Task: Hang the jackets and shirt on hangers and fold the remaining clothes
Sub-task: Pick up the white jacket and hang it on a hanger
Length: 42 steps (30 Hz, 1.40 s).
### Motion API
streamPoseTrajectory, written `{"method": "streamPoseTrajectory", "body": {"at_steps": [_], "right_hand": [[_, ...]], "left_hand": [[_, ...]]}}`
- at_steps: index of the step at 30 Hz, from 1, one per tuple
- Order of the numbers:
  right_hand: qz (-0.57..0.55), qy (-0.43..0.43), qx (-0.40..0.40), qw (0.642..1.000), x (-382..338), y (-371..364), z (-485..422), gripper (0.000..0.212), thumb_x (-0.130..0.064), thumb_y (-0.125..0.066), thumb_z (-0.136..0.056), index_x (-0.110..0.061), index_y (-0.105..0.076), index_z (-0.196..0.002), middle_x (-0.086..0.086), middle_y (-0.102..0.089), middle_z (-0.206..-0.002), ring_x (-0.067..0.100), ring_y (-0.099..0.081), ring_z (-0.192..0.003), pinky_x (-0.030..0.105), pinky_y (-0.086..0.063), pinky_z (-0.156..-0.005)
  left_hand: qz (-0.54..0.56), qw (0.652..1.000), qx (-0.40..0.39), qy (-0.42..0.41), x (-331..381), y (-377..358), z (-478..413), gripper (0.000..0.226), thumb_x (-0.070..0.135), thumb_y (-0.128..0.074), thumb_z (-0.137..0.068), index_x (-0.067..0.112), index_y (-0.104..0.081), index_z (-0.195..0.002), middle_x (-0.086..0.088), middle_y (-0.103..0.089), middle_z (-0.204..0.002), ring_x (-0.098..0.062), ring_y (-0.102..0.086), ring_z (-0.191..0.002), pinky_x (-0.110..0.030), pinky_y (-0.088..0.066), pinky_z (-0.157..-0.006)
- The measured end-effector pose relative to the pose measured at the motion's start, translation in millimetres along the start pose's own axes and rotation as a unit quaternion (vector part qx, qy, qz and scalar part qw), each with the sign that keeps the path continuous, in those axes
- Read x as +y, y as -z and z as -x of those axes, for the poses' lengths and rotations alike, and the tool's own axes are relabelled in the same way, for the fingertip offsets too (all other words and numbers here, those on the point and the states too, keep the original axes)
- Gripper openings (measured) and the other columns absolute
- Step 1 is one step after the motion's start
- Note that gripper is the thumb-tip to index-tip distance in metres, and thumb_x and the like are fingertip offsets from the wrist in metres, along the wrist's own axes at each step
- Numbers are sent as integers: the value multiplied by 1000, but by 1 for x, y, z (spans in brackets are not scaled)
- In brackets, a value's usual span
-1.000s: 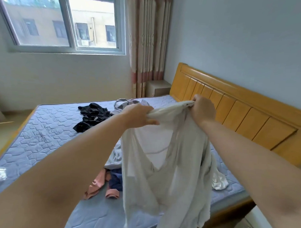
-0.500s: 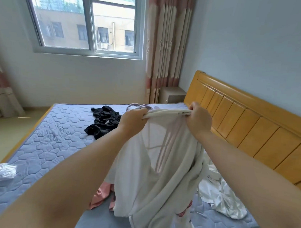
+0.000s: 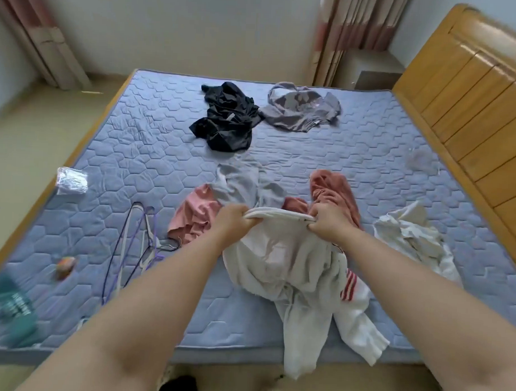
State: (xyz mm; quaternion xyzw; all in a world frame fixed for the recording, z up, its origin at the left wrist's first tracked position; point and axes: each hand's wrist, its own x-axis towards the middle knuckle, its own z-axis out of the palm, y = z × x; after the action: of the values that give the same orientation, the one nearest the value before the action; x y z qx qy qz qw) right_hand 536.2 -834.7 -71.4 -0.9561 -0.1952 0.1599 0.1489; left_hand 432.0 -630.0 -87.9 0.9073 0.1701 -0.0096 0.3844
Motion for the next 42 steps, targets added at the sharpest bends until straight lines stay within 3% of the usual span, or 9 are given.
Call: {"method": "streamPoseTrajectory", "body": {"at_steps": [7,12,17,20,24,29,34,38,42], "right_hand": [[-42,-49,-43,997,-60,-157,-25,17,-12,-49,-88,-12,-65,-92,8,-67,-100,30,-60,-97,32,-41,-78],[-83,-71,-82,991,-122,-242,-62,23,-6,-44,-87,-9,-65,-97,11,-64,-104,31,-58,-97,32,-43,-77],[-178,-143,-111,967,-182,-320,-98,26,-4,-44,-88,-7,-67,-100,9,-65,-105,27,-58,-100,31,-44,-84],[-213,-163,-140,953,-206,-370,-112,22,-3,-46,-88,-10,-66,-92,9,-66,-101,28,-61,-100,29,-44,-83],[-264,-206,-176,926,-230,-430,-120,18,-6,-48,-86,-13,-64,-85,5,-63,-87,27,-63,-90,35,-48,-80],[-327,-273,-207,881,-237,-475,-120,19,-6,-49,-86,-14,-62,-74,5,-59,-71,23,-54,-75,37,-48,-75],[-373,-317,-218,844,-233,-481,-122,13,-10,-52,-86,-14,-61,-78,7,-54,-74,21,-48,-73,31,-40,-67],[-489,-360,-197,770,-249,-463,-138,8,-14,-56,-93,-12,-60,-86,6,-59,-80,17,-55,-76,28,-43,-64],[-571,-334,-174,730,-267,-433,-159,11,-12,-51,-93,-15,-59,-100,2,-61,-90,13,-55,-87,32,-37,-76]], "left_hand": [[121,974,27,190,-161,-25,2,17,21,-65,-86,9,-64,-75,-10,-61,-75,-19,-49,-75,-31,-34,-61],[171,947,-36,270,-273,-24,0,3,17,-67,-84,15,-67,-86,-2,-62,-82,-16,-54,-82,-25,-38,-61],[223,919,-65,317,-364,-34,-3,31,12,-67,-83,13,-64,-114,0,-61,-106,-14,-55,-97,-20,-39,-78],[147,930,-48,333,-422,-32,-12,33,12,-58,-85,14,-62,-118,-7,-63,-116,-23,-58,-106,-32,-47,-89],[-82,941,-78,320,-488,-30,-21,40,11,-49,-90,11,-51,-130,-12,-52,-130,-32,-48,-121,-39,-41,-96],[-184,906,-176,338,-524,-49,-24,24,13,-46,-95,9,-54,-117,-12,-60,-123,-32,-56,-114,-38,-46,-87],[-160,943,-29,290,-526,-48,-25,17,11,-43,-97,6,-58,-103,-14,-66,-107,-37,-61,-99,-34,-38,-69],[-65,975,99,190,-504,-38,-33,20,12,-47,-97,0,-63,-100,-21,-68,-92,-43,-61,-82,-40,-40,-65],[-10,986,129,100,-467,-38,-45,17,11,-53,-82,2,-67,-80,-16,-66,-65,-38,-60,-54,-34,-43,-50]]}}
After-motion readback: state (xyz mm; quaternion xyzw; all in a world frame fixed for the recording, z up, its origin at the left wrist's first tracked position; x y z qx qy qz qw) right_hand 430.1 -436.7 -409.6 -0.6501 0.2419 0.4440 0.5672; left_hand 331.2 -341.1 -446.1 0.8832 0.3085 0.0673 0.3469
